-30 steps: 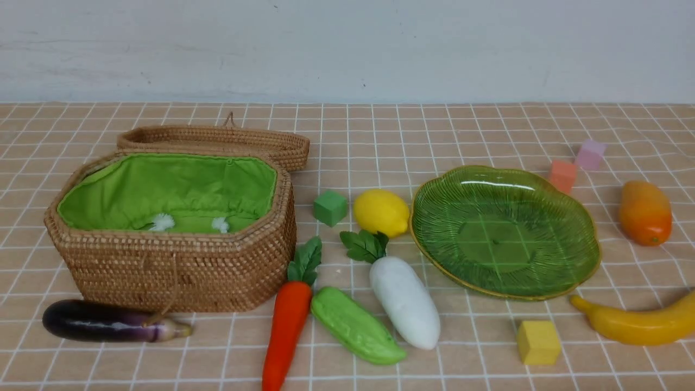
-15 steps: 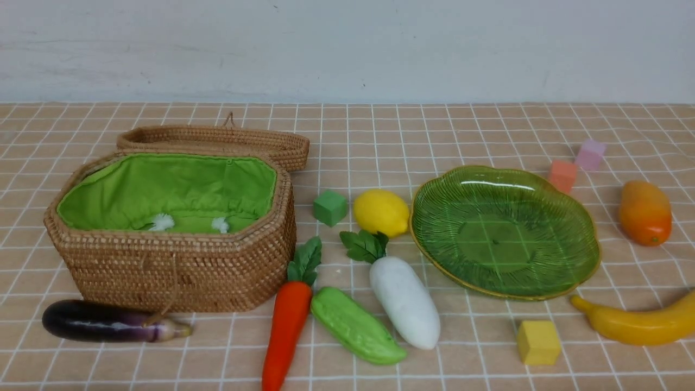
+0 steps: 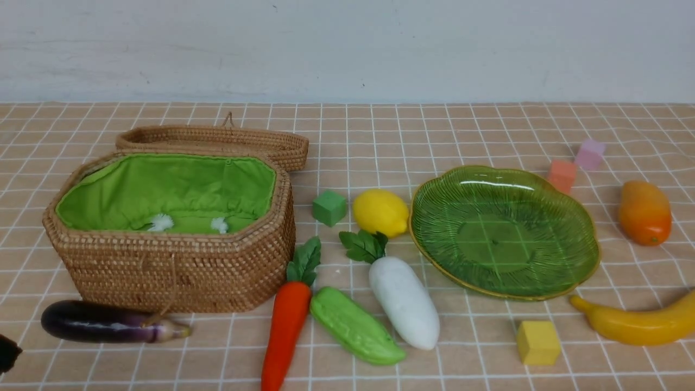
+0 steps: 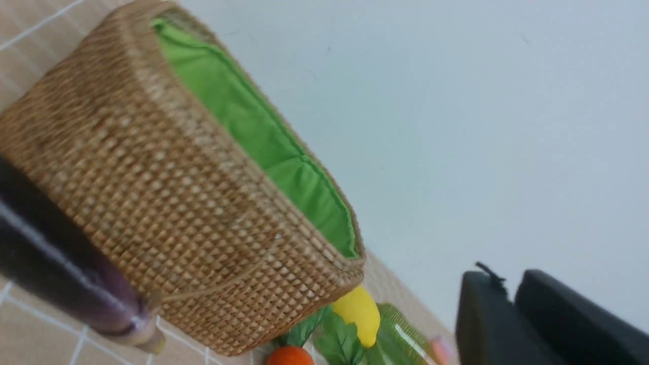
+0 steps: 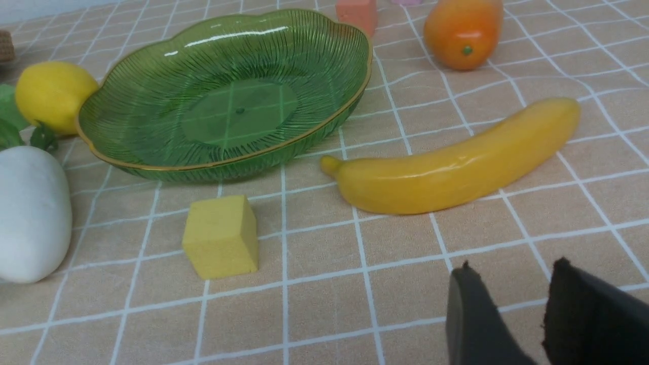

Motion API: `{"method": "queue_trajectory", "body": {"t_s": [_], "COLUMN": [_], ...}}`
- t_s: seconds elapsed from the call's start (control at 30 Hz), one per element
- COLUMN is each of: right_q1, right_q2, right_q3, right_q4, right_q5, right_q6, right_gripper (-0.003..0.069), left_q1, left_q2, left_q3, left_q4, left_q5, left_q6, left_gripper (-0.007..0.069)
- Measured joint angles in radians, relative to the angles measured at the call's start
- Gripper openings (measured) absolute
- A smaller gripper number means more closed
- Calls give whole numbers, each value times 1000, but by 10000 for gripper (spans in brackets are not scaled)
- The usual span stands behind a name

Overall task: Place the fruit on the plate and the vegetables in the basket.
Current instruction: Use the left arm to grab an eggplant and put it into the left basket

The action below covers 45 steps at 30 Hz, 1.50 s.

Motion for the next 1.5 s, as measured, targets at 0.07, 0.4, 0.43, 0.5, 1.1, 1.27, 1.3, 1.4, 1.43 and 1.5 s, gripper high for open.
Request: {"method": "queue_trajectory", "body": {"t_s": [0.07, 0.4, 0.43, 0.5, 1.1, 1.27, 1.3, 1.4, 1.43, 1.5], "right_q1": [0, 0, 0, 0, 208, 214, 214, 214, 214, 214], "right_q2": [0, 0, 0, 0, 230, 254, 254, 254, 254, 254], "right_q3": [0, 11, 11, 11, -646, -685, -685, -687, -687, -687], "right_q4": [-4, 187, 255, 337, 479, 469, 468, 458, 455, 452], "right_q5": [-1, -104, -134, -175, 573, 641, 642, 651, 651, 651], "right_q6": [0, 176, 224, 277, -300, -362, -362, -364, -364, -364], "right_gripper": [238, 238, 238, 238, 71, 71, 71, 75, 77, 80], "left_q1": [0, 0, 0, 0, 0, 0, 0, 0, 0, 0], "left_q2": [105, 562, 610, 678, 1149, 1262, 1265, 1305, 1329, 1369], "left_q3": [-99, -447, -471, -496, -653, -653, -653, -653, -653, -653], "left_q4": [74, 136, 137, 137, 94, 174, 181, 282, 336, 385], "left_q5": [102, 573, 607, 625, 744, 626, 619, 527, 479, 437], "left_q6": [71, 359, 391, 427, 1320, 1470, 1470, 1519, 1536, 1551], "left_gripper": [-13, -13, -13, -13, 34, 274, 287, 443, 520, 578]}}
